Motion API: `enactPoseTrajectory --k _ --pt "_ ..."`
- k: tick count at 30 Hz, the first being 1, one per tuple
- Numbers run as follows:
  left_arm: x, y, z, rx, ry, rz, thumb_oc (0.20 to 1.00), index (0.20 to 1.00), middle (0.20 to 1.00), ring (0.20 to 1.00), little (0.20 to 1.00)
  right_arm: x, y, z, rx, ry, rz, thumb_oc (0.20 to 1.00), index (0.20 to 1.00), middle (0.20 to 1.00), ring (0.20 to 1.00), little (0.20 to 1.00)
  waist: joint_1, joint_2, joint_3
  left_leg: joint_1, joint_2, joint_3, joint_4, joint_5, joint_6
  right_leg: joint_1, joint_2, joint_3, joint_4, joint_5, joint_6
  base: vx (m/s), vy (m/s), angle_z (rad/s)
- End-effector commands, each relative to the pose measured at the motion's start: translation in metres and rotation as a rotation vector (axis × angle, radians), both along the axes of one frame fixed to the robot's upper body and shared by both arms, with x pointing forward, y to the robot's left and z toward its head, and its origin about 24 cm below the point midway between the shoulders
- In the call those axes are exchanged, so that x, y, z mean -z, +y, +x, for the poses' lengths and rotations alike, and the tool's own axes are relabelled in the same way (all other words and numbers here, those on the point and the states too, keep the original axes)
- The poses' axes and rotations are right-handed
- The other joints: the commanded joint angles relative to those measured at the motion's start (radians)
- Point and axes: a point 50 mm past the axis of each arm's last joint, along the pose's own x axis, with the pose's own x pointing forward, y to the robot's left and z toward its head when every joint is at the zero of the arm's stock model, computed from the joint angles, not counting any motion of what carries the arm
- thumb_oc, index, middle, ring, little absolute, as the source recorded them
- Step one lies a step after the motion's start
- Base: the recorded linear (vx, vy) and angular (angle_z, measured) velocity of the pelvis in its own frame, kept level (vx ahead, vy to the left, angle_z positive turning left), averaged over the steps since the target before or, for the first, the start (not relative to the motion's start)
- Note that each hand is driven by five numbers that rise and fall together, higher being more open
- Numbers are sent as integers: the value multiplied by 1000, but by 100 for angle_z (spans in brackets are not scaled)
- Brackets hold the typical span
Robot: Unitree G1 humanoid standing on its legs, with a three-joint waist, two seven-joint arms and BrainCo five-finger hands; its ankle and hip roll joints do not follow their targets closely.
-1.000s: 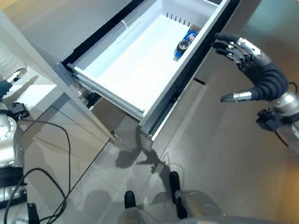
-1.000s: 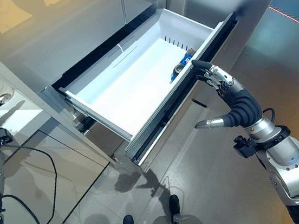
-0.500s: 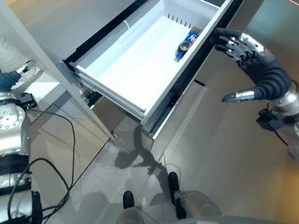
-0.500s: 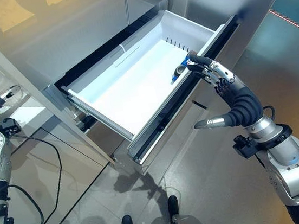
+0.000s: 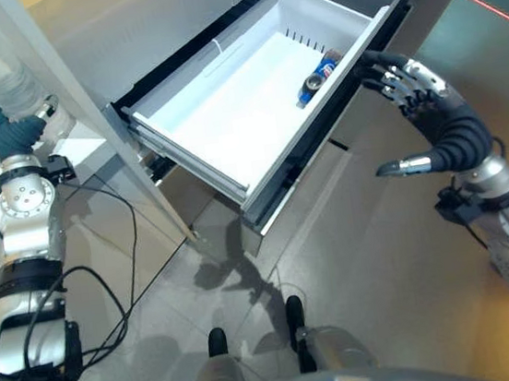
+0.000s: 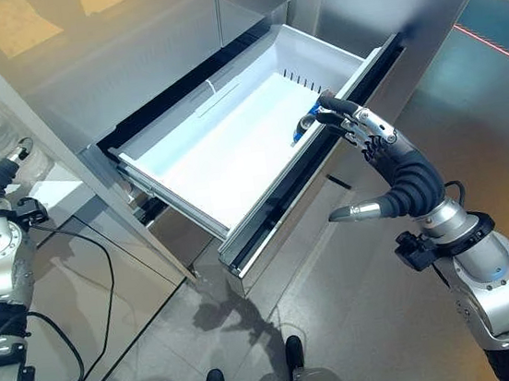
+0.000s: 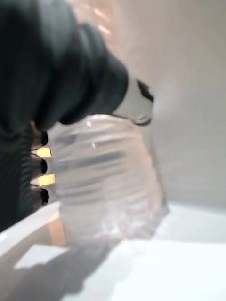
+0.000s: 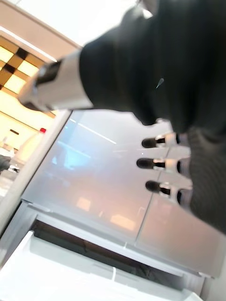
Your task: Take the drinks into the refrigerator
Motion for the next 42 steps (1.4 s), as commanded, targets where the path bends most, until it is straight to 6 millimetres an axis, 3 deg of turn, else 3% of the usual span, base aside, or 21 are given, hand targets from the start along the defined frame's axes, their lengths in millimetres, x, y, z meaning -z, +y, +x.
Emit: enactPoseTrajectory --k 1,13,18,20,32,37,42 --pt "-30 -89 36 348 -87 133 200 200 200 200 200 -31 11 -13 -101 -177 53 1000 1000 1000 1000 1000 -90 26 -27 5 -9 32 98 -92 43 31 -4 19 155 -187 67 0 0 0" --pt "-24 -99 22 475 -161 28 200 200 200 200 200 -19 10 -4 -84 -112 79 1000 1000 1000 1000 1000 -74 30 -33 22 -19 19 77 -84 48 56 -12 7 134 -175 66 0 0 0" --pt "-12 -110 -7 641 -231 -60 200 200 200 200 200 -8 -2 5 17 -60 82 1000 1000 1000 1000 1000 -50 35 -36 28 -25 7 67 -78 51 70 -19 -3 125 -171 62 0 0 0" --pt "-2 -110 -16 670 -214 -70 200 200 200 200 200 -7 -6 7 41 -55 81 1000 1000 1000 1000 1000 -44 37 -39 31 -28 2 60 -75 51 78 -20 -7 116 -169 61 0 0 0" --pt "14 -99 -79 771 -236 -61 200 200 200 200 200 3 -33 13 152 18 53 1000 1000 1000 1000 1000 7 45 -54 37 -40 -35 15 -48 56 100 -25 -48 83 -160 52 -4 -6 4" --pt "8 -100 -96 823 -193 59 200 200 200 200 200 9 -42 21 140 114 12 1000 1000 1000 1000 1000 24 49 -61 45 -44 -45 11 -45 57 116 -29 -57 76 -156 52 8 -6 10" --pt "-1 -102 -102 886 -113 231 200 200 200 200 200 27 -36 36 -61 342 98 1000 1000 1000 1000 1000 37 48 -68 58 -44 -46 6 -43 52 135 -32 -62 68 -154 53 -11 -7 9"
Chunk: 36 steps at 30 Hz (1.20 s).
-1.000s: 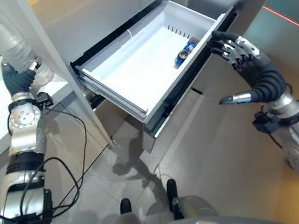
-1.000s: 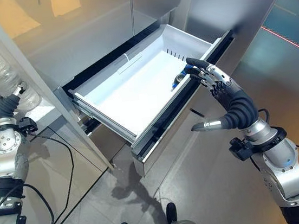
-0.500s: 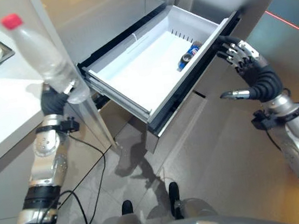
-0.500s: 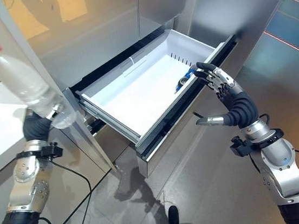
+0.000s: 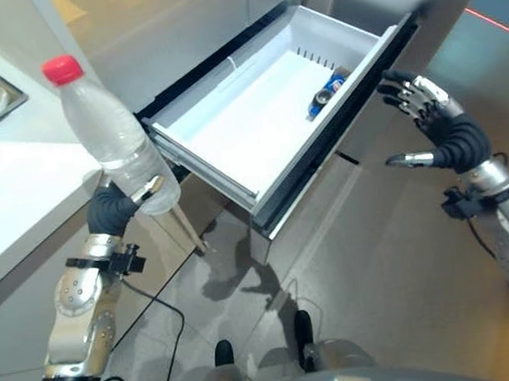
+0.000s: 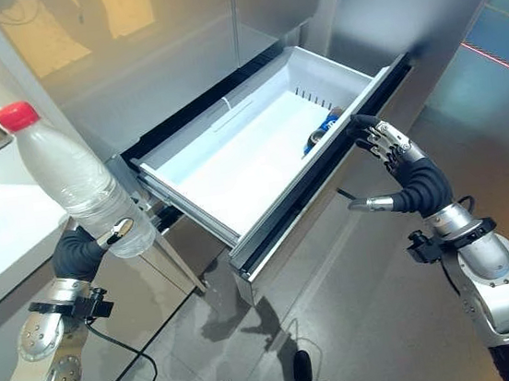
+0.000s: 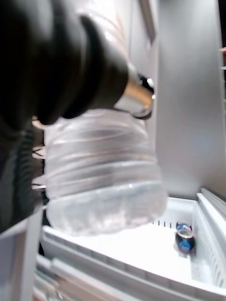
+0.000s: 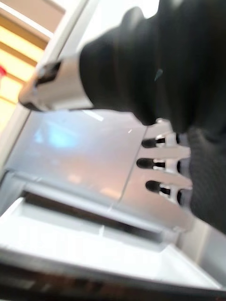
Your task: Take the drinks into the refrigerator
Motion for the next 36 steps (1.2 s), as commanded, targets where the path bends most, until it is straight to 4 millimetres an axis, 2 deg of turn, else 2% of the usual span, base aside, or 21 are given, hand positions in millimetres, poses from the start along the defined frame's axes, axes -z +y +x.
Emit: enactPoseTrajectory --k 1,11,12,13,18,23,25,26,28,29,31,32,36 --pt "-60 -12 -10 135 -268 159 200 200 200 200 200 -14 17 13 -208 57 102 1000 1000 1000 1000 1000 13 2 -47 8 -35 11 55 -65 46 38 -21 -3 159 -179 49 -9 -2 3" --pt "-77 -36 -1 307 -274 339 200 200 200 200 200 -31 79 33 -529 128 14 1000 1000 1000 1000 1000 19 17 -73 45 -32 22 43 -61 40 77 -23 0 136 -174 49 -1 0 -2" --pt "-76 -41 6 335 -254 339 200 200 200 200 200 -37 91 36 -570 115 7 1000 1000 1000 1000 1000 17 20 -79 50 -32 25 40 -59 40 81 -24 2 134 -173 50 0 0 0" --pt "-76 -41 6 335 -255 339 200 200 200 200 200 -38 91 36 -569 114 6 1000 1000 1000 1000 1000 17 20 -78 51 -32 25 40 -59 40 81 -24 2 134 -173 50 0 0 0" --pt "-72 -52 20 375 -214 361 200 200 200 200 200 -45 122 40 -676 92 73 1000 1000 1000 1000 1000 16 30 -87 64 -33 34 34 -57 40 89 -24 7 132 -171 51 -4 1 -2" --pt "-63 -63 32 397 -171 382 200 200 200 200 200 -41 153 33 -794 108 157 1000 1000 1000 1000 1000 8 42 -98 74 -33 43 26 -56 43 95 -24 12 126 -169 51 -4 5 -12" --pt "-63 -63 33 395 -174 381 200 200 200 200 200 -40 156 33 -802 114 168 1000 1000 1000 1000 1000 9 43 -98 75 -33 44 26 -56 43 95 -24 13 126 -170 51 -7 3 -8" --pt "-61 -69 36 399 -180 382 200 200 200 200 200 -35 169 29 -865 145 232 1000 1000 1000 1000 1000 6 46 -98 78 -32 45 25 -56 43 97 -24 16 126 -170 50 -5 -1 -4" --pt "-61 -71 38 399 -183 387 200 200 200 200 200 -32 173 27 -881 155 251 1000 1000 1000 1000 1000 5 47 -99 78 -32 46 25 -56 43 97 -24 18 126 -170 50 0 0 0" --pt "-60 -77 42 396 -194 371 200 200 200 200 200 -30 185 19 -943 177 283 1000 1000 1000 1000 1000 1 49 -101 82 -32 47 23 -56 43 99 -24 19 127 -171 49 0 0 0" --pt "-59 -80 43 396 -192 367 200 200 200 200 200 -28 190 16 -964 190 297 1000 1000 1000 1000 1000 1 50 -100 83 -31 47 24 -56 43 101 -24 19 126 -172 48 0 0 0" --pt "-58 -84 46 387 -202 369 200 200 200 200 200 -27 201 8 -1027 205 321 1000 1000 1000 1000 1000 -1 52 -101 85 -31 48 24 -56 43 104 -24 20 125 -172 47 0 0 0" --pt "-54 -86 49 369 -202 376 200 200 200 200 200 -23 212 2 -1077 243 365 1000 1000 1000 1000 1000 0 54 -102 85 -31 49 25 -56 43 104 -24 23 125 -173 46 -5 -5 -2"
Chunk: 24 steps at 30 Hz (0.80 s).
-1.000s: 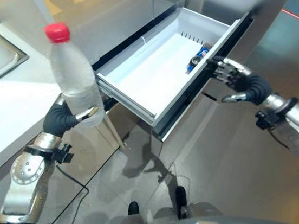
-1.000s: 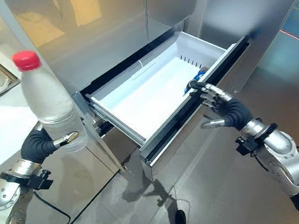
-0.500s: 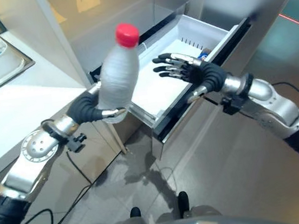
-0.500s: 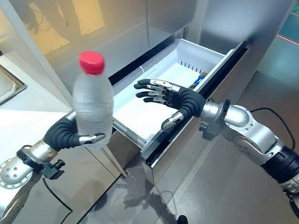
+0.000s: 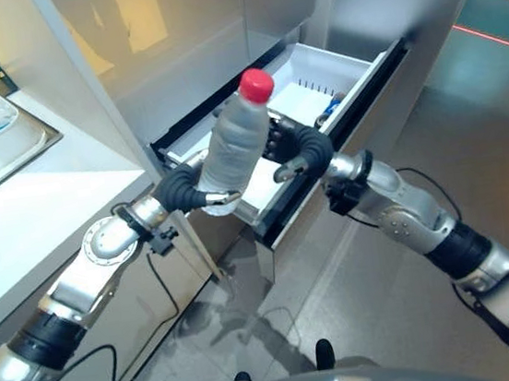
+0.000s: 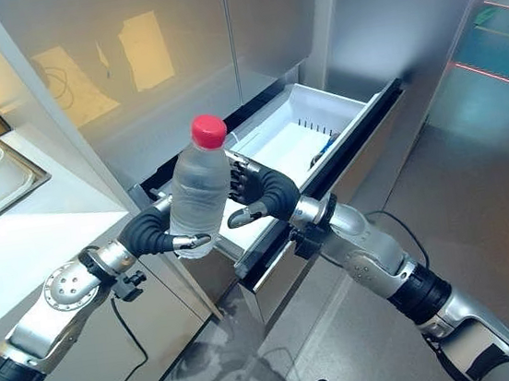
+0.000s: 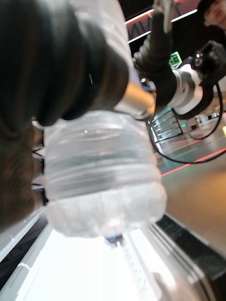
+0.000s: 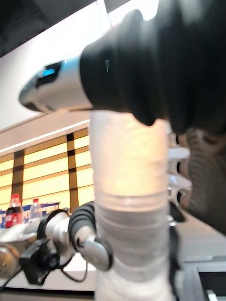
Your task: Take the drinks into the refrigerator
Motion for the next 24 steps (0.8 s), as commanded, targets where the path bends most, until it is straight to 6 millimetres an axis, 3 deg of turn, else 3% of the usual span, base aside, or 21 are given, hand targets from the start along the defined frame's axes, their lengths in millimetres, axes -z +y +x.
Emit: enactPoseTrajectory --k 1,8,16,17,18,19,20,21,23,24 --pt "-48 -11 16 -6 -226 -83 200 200 200 200 200 -25 40 -36 -299 -67 124 1000 1000 1000 1000 1000 4 -16 -33 -20 -32 16 60 -58 44 28 -27 -9 146 -180 46 0 0 0" --pt "-37 -10 16 -33 -199 -80 200 200 200 200 200 -41 50 -48 -376 -106 168 1000 1000 1000 1000 1000 4 -14 -35 -19 -30 21 56 -55 44 30 -27 -5 137 -176 45 0 -3 -1" --pt "-34 -10 15 -40 -186 -81 200 200 200 200 200 -36 53 -49 -372 -71 175 1000 1000 1000 1000 1000 2 -15 -34 -19 -26 16 61 -54 41 36 -26 -6 134 -177 40 -4 -5 -4" --pt "-34 -9 15 -41 -185 -81 200 200 200 200 200 -35 53 -49 -374 -71 170 649 649 649 649 649 2 -15 -35 -21 -27 14 61 -54 40 37 -27 -6 132 -177 40 0 0 0" --pt "-34 -9 15 -41 -186 -79 200 200 200 200 200 -36 53 -50 -382 -76 166 564 564 564 564 564 2 -16 -35 -21 -26 13 61 -53 40 39 -27 -7 129 -176 40 0 0 0" --pt "-34 -10 16 -42 -187 -78 200 200 200 200 200 -37 54 -52 -393 -80 166 357 357 357 357 357 2 -16 -36 -21 -26 13 62 -53 40 40 -27 -6 128 -176 39 0 0 0" --pt "-34 -10 16 -45 -189 -78 200 200 200 200 200 -37 55 -52 -397 -78 162 423 423 423 423 423 3 -16 -36 -22 -27 12 62 -53 40 40 -27 -6 128 -176 39 0 0 0" --pt "-34 -10 17 -47 -188 -75 200 200 200 200 200 -37 55 -52 -401 -81 157 611 611 611 611 611 2 -16 -36 -22 -27 11 62 -53 40 40 -27 -6 129 -176 38 0 0 0" --pt "-36 -10 17 -46 -194 -67 200 200 200 200 200 -37 57 -52 -409 -68 163 859 859 859 859 859 4 -15 -36 -23 -28 10 64 -54 41 39 -27 -6 131 -177 38 0 0 0" --pt "-37 -10 17 -45 -197 -66 200 200 200 200 200 -36 58 -52 -406 -60 166 812 812 812 812 812 5 -14 -37 -23 -28 10 64 -54 42 39 -27 -6 132 -177 39 0 0 0"
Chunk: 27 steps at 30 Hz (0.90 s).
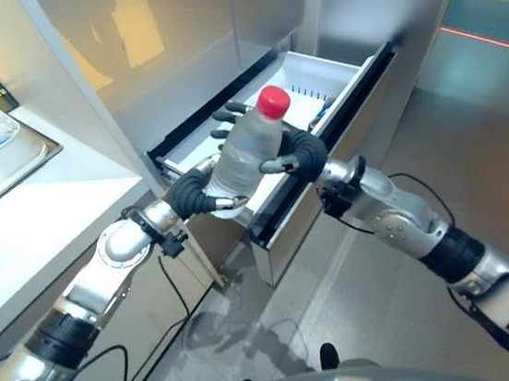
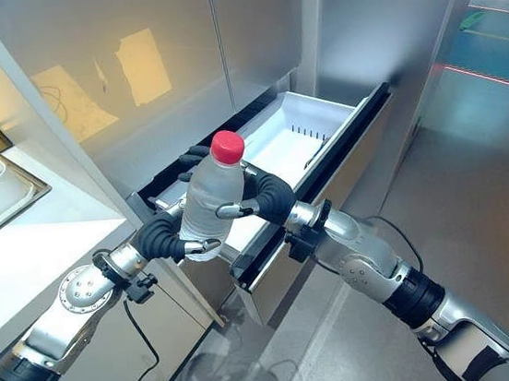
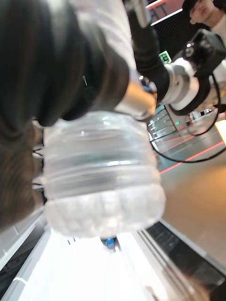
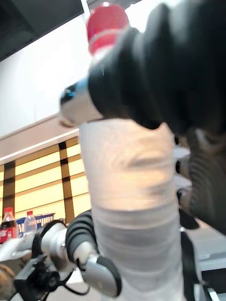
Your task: Take the drinks into the refrigerator
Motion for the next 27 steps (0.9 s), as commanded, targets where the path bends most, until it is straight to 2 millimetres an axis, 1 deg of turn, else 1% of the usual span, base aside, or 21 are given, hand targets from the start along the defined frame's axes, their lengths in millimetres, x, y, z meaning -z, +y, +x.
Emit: enactPoseTrajectory --k 1,2,9,20,24,25,26,27 --pt "-45 -3 19 -50 -194 -76 200 200 200 200 200 -39 57 -52 -413 -116 160 586 586 586 586 586 2 -39 -14 -33 -33 -11 65 -56 44 39 -31 -26 134 -185 43 0 0 0" --pt "-48 -4 20 -50 -206 -71 200 200 200 200 200 -38 58 -52 -415 -106 157 200 200 200 200 200 2 -39 -14 -33 -34 -11 66 -57 45 39 -31 -25 135 -185 43 0 0 0" --pt "-54 -10 21 -44 -236 -81 200 200 200 200 200 -33 64 -55 -435 -73 166 200 200 200 200 200 2 -35 -16 -33 -37 -18 71 -59 45 42 -33 -30 139 -187 42 0 0 0" --pt "-57 -10 23 -52 -253 -71 200 200 200 200 200 -21 64 -56 -441 -2 154 200 200 200 200 200 1 -34 -18 -30 -37 -23 73 -61 44 47 -34 -33 141 -191 40 -3 -2 3" --pt "-57 -11 23 -53 -243 -94 200 200 200 200 200 -13 66 -56 -458 67 155 200 200 200 200 200 2 -36 -18 -32 -36 -24 74 -59 42 48 -34 -35 141 -192 38 -5 -4 3" --pt "-54 -11 22 -48 -207 -131 501 501 501 501 501 -8 65 -56 -450 118 168 200 200 200 200 200 2 -35 -17 -32 -36 -26 73 -59 43 47 -35 -36 140 -192 38 0 0 0" --pt "-54 -11 22 -48 -207 -131 762 762 762 762 762 -8 65 -56 -450 118 168 200 200 200 200 200 2 -35 -18 -32 -36 -26 73 -59 43 47 -35 -37 140 -192 38 0 0 0" --pt "-52 -12 22 -47 -174 -165 1000 1000 1000 1000 1000 -3 64 -55 -441 164 186 200 200 200 200 200 2 -35 -17 -32 -35 -26 73 -58 43 47 -35 -37 140 -191 38 0 0 0"
